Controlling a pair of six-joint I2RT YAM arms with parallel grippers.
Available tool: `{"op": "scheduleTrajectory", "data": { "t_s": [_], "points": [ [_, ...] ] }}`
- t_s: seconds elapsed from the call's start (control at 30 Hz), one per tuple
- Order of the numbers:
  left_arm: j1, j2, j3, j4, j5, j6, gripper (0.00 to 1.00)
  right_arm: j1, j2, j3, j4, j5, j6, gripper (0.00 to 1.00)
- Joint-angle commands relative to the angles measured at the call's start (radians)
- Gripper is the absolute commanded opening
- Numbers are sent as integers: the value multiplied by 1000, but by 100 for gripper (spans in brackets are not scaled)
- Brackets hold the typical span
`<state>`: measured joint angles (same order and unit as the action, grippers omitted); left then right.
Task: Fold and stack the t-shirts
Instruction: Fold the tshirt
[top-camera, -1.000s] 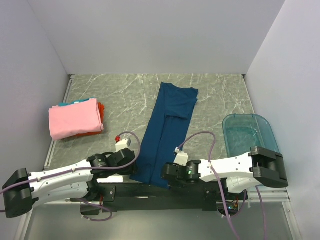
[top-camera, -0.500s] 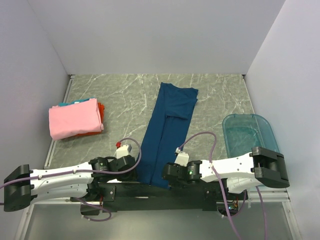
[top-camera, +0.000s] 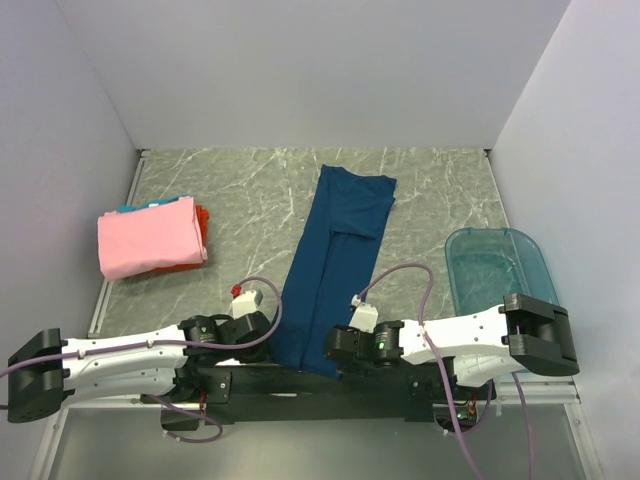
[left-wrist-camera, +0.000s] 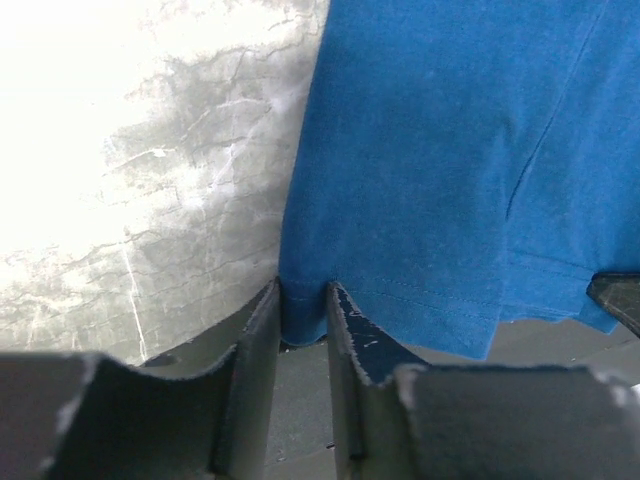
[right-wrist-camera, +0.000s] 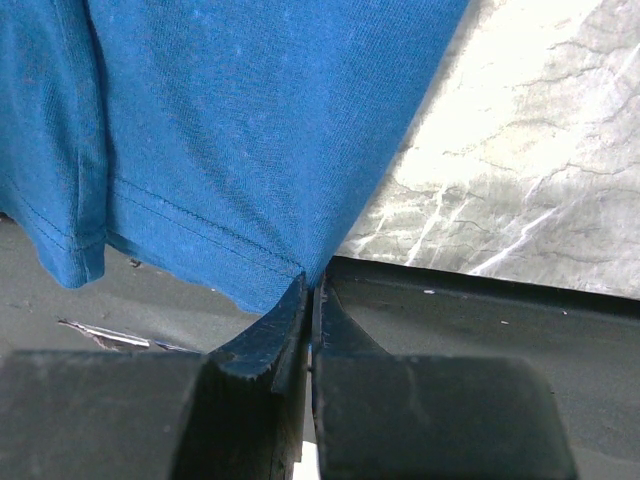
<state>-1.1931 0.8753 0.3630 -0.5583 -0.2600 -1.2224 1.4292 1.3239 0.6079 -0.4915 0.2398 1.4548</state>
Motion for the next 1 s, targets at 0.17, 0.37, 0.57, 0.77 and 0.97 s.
{"op": "scheduleTrajectory", "data": {
  "t_s": [0.17, 0.37, 0.57, 0.77, 0.97],
  "points": [
    [-10, -27, -19, -49, -19, -35, 26, 14, -22, -42, -107, -5, 22, 0],
    [-10, -38, -15, -60, -36, -46, 22, 14, -51, -63, -113, -5, 35, 0],
    [-11, -33, -21, -34, -48, -37, 18, 14, -43, -59, -105, -2, 29, 0],
    [-13, -61, -50, 99, -19, 10, 1, 14, -34, -45, -107, -4, 21, 0],
    [-13, -154, -29, 163, -48, 23, 0, 14, -93, -20, -173, 36, 32, 0]
  ]
}}
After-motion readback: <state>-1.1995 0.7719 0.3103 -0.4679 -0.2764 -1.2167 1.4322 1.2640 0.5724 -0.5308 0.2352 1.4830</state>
